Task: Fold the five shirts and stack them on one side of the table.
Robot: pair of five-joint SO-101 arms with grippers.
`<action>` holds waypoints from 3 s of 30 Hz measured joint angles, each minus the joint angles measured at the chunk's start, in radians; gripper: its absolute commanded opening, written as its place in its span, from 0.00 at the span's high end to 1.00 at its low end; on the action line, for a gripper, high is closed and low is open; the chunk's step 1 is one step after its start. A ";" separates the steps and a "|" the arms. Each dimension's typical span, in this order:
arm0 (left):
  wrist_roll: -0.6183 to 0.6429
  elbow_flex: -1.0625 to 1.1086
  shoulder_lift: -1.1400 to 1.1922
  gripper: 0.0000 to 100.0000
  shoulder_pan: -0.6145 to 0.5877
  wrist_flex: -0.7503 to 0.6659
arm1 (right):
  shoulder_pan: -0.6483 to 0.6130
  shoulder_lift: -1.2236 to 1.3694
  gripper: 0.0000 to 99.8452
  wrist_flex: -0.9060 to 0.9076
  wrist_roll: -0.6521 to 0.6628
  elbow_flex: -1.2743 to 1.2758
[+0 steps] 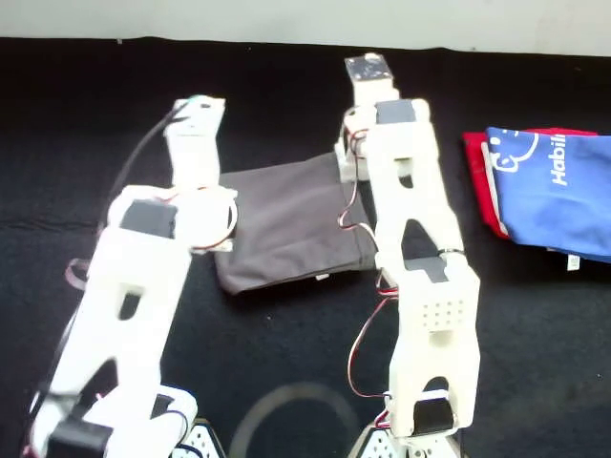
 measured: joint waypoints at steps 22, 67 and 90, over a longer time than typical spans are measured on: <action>-0.066 0.072 0.568 0.99 -0.399 -0.365 | -0.201 0.008 0.58 0.083 -0.307 -0.003; -0.023 0.018 0.617 0.99 -0.404 -0.331 | 0.195 0.298 0.99 0.267 -0.107 -0.370; -0.023 0.014 0.617 0.99 -0.404 -0.331 | 0.548 -0.242 0.99 0.275 0.301 -0.325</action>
